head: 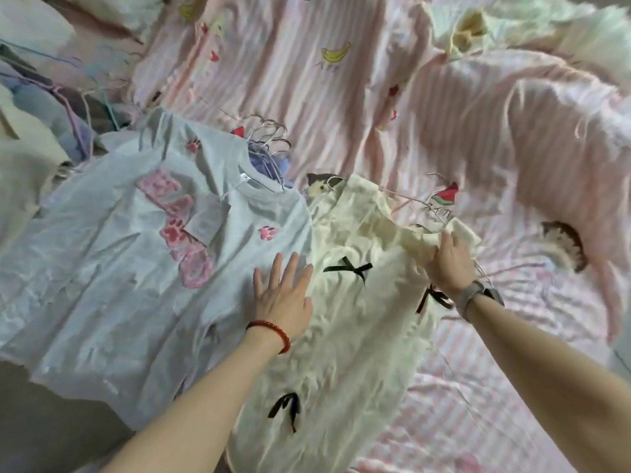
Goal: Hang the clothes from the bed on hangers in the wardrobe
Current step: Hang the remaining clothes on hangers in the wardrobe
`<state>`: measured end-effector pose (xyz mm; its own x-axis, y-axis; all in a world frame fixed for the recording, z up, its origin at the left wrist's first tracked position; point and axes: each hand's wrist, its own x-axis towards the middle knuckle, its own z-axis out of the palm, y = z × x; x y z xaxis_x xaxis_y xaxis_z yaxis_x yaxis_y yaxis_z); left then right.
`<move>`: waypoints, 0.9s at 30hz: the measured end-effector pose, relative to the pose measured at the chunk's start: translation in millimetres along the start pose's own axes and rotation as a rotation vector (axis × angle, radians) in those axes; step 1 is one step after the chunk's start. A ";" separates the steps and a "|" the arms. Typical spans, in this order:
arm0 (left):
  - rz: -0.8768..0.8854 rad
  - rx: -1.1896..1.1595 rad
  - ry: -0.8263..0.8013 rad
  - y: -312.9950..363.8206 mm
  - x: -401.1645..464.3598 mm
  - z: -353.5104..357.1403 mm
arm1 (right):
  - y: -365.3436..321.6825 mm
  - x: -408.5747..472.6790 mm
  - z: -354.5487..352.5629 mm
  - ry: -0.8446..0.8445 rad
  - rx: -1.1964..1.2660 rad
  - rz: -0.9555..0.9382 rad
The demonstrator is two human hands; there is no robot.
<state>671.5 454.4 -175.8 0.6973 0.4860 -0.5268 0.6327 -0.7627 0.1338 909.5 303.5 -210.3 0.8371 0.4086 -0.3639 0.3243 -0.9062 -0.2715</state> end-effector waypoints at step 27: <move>0.123 -0.100 0.441 50.7 43.0 -135.9 | -21.3 -33.5 -93.0 0.639 0.294 -0.410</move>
<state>779.4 494.6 -77.5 0.8322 0.5456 -0.0981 0.5504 -0.7919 0.2644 915.5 298.9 -109.5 0.7958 0.4795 0.3698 0.6046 -0.5961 -0.5283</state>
